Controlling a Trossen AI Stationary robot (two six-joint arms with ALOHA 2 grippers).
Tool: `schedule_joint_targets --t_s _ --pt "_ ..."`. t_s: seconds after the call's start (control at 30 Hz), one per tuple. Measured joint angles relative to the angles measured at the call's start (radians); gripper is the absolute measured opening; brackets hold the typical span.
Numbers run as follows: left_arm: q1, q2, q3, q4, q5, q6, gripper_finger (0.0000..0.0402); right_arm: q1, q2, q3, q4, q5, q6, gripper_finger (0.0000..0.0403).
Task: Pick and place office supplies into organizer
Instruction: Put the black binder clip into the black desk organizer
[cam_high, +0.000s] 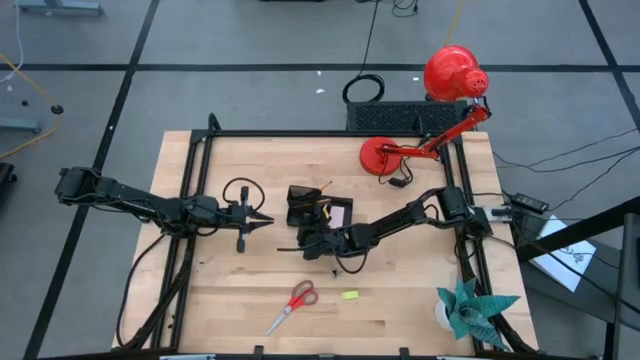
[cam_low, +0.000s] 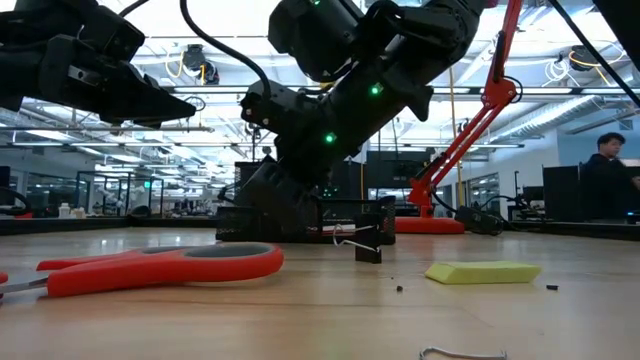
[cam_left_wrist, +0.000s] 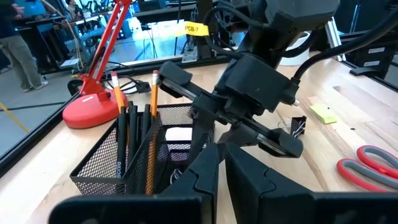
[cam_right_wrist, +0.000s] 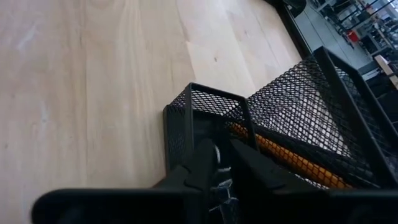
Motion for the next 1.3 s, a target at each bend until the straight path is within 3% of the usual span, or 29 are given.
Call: schedule_joint_targets --t_s 0.27,0.67,0.87,0.97,1.17,1.3 --pt "0.0 0.0 0.0 0.0 0.0 -0.001 0.0037 0.012 -0.023 -0.002 -0.017 0.047 -0.064 0.0088" --pt "0.0 0.0 0.0 0.001 0.004 -0.011 0.0037 0.1 -0.267 -0.001 -0.091 0.042 -0.14 0.008" --pt "0.0 0.0 0.0 0.0 0.004 -0.023 0.0037 0.147 -0.364 -0.001 -0.282 -0.231 0.035 0.008" --pt "0.0 0.0 0.0 -0.006 0.009 -0.027 0.0037 0.171 -0.385 -0.005 -0.36 -0.291 0.096 0.008" --pt "-0.005 0.0 0.001 -0.048 0.028 -0.047 0.0037 0.227 -0.383 -0.139 -0.239 -0.21 0.107 0.0075" --pt "-0.045 0.004 0.001 -0.115 0.066 -0.061 0.0037 0.246 -0.397 -0.264 -0.107 -0.122 0.1 0.0031"
